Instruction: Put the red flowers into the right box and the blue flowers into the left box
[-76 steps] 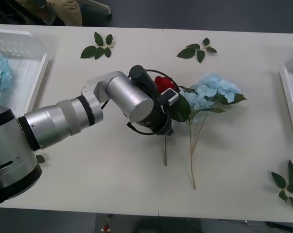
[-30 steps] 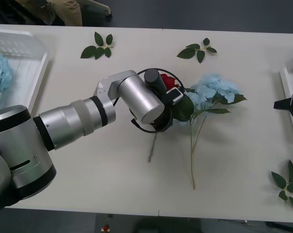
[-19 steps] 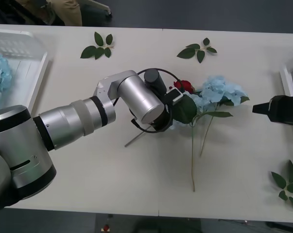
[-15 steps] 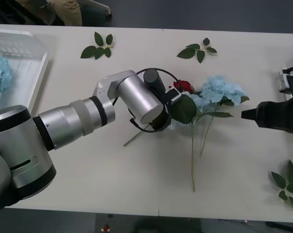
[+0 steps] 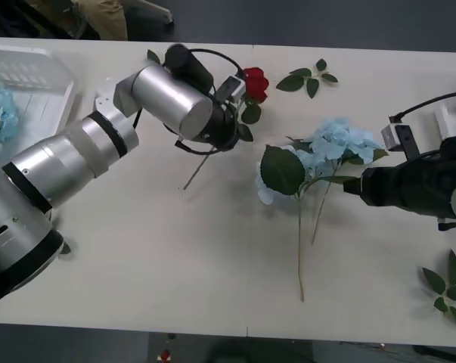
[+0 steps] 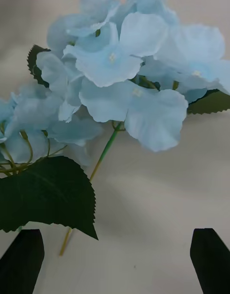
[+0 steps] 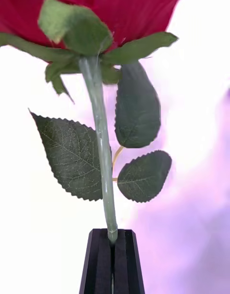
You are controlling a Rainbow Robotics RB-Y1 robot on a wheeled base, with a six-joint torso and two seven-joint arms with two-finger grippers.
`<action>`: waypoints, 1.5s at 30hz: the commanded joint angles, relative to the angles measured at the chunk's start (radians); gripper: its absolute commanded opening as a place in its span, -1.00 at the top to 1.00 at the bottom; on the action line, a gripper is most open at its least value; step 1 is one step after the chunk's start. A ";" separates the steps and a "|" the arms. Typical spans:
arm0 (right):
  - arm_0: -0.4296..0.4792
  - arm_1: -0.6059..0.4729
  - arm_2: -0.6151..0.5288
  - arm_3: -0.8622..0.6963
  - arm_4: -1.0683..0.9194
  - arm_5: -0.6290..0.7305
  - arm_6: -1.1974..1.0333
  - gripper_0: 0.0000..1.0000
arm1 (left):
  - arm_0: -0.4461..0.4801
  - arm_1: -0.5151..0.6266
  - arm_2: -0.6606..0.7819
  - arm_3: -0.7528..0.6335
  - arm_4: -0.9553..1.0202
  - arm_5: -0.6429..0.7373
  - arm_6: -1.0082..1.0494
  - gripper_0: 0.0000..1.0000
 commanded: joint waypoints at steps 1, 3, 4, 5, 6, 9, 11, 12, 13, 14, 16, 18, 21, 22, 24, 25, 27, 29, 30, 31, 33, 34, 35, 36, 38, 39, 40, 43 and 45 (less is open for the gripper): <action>-0.038 0.033 0.015 0.020 0.026 -0.016 -0.055 -0.79 | -0.021 0.029 0.090 -0.069 0.090 -0.002 0.005 1.00; -0.052 0.048 0.030 0.042 0.044 -0.021 -0.050 -0.80 | -0.020 0.043 0.139 -0.104 0.138 0.000 -0.026 1.00; -0.060 0.056 0.036 0.052 0.054 -0.021 -0.049 -0.79 | -0.017 0.044 0.159 -0.116 0.155 0.000 -0.052 1.00; -0.068 0.062 0.047 0.065 0.063 -0.024 -0.049 -0.79 | -0.009 0.047 0.188 -0.139 0.176 -0.002 -0.084 1.00; -0.072 0.064 0.053 0.071 0.069 -0.027 -0.050 -0.79 | -0.003 0.047 0.205 -0.153 0.187 -0.002 -0.102 1.00; -0.097 0.067 0.099 0.103 0.106 -0.052 -0.056 -0.80 | 0.051 0.047 0.297 -0.242 0.255 -0.002 -0.201 1.00; -0.109 0.068 0.116 0.124 0.117 -0.065 -0.060 -0.79 | 0.083 0.047 0.334 -0.290 0.284 -0.003 -0.270 1.00; -0.115 0.070 0.122 0.135 0.117 -0.071 -0.061 -0.79 | 0.098 0.047 0.351 -0.313 0.299 -0.006 -0.303 1.00; -0.123 0.074 0.125 0.150 0.117 -0.071 -0.061 -0.80 | 0.118 0.047 0.366 -0.348 0.325 -0.014 -0.360 1.00; -0.126 0.077 0.127 0.161 0.117 -0.073 -0.056 -0.80 | 0.131 0.049 0.369 -0.369 0.348 -0.026 -0.389 1.00; -0.137 0.085 0.131 0.180 0.118 -0.073 -0.052 -0.79 | 0.155 0.047 0.371 -0.408 0.393 -0.056 -0.446 1.00; -0.147 0.090 0.137 0.200 0.123 -0.073 -0.050 -0.80 | 0.184 0.047 0.371 -0.443 0.429 -0.091 -0.498 1.00; -0.173 0.094 0.167 0.230 0.140 -0.078 -0.053 -0.79 | 0.252 0.032 0.374 -0.507 0.463 -0.141 -0.589 1.00; -0.186 0.094 0.183 0.247 0.141 -0.090 -0.056 -0.79 | 0.289 0.016 0.377 -0.540 0.465 -0.161 -0.633 1.00; -0.201 0.094 0.202 0.269 0.149 -0.105 -0.058 -0.79 | 0.329 -0.002 0.377 -0.577 0.468 -0.186 -0.691 1.00; -0.207 0.094 0.211 0.282 0.149 -0.116 -0.060 -0.80 | 0.353 -0.016 0.377 -0.595 0.483 -0.200 -0.721 1.00; -0.212 0.097 0.214 0.296 0.149 -0.122 -0.058 -0.79 | 0.375 -0.034 0.377 -0.613 0.500 -0.206 -0.756 1.00; -0.213 0.103 0.214 0.299 0.155 -0.122 -0.056 -0.80 | 0.396 -0.063 0.377 -0.632 0.514 -0.206 -0.814 1.00; -0.215 0.103 0.214 0.299 0.155 -0.122 -0.055 -0.80 | 0.402 -0.077 0.377 -0.635 0.520 -0.206 -0.831 1.00; -0.215 0.103 0.214 0.299 0.153 -0.122 -0.053 -0.79 | 0.410 -0.094 0.377 -0.636 0.526 -0.206 -0.853 1.00; -0.213 0.103 0.214 0.299 0.150 -0.122 -0.052 -0.80 | 0.421 -0.128 0.377 -0.638 0.534 -0.206 -0.894 1.00; -0.213 0.103 0.214 0.299 0.152 -0.122 -0.050 -0.79 | 0.422 -0.135 0.377 -0.638 0.532 -0.206 -0.903 1.00; -0.213 0.103 0.214 0.299 0.150 -0.122 -0.050 -0.79 | 0.424 -0.151 0.374 -0.638 0.532 -0.206 -0.914 1.00; -0.213 0.103 0.214 0.299 0.150 -0.122 -0.050 -0.80 | 0.425 -0.163 0.374 -0.638 0.528 -0.207 -0.915 1.00; -0.212 0.102 0.213 0.296 0.149 -0.122 -0.050 -0.79 | 0.425 -0.178 0.374 -0.638 0.520 -0.207 -0.917 1.00; -0.212 0.099 0.211 0.290 0.149 -0.122 -0.050 -0.80 | 0.425 -0.186 0.374 -0.638 0.518 -0.212 -0.922 1.00; -0.210 0.096 0.208 0.285 0.147 -0.122 -0.050 -0.79 | 0.425 -0.189 0.374 -0.638 0.517 -0.215 -0.928 1.00; -0.200 0.085 0.194 0.264 0.138 -0.122 -0.049 -0.79 | 0.425 -0.197 0.374 -0.639 0.549 -0.233 -1.003 1.00; -0.181 0.074 0.179 0.241 0.129 -0.122 -0.044 -0.80 | 0.427 -0.197 0.375 -0.638 0.595 -0.243 -1.044 1.00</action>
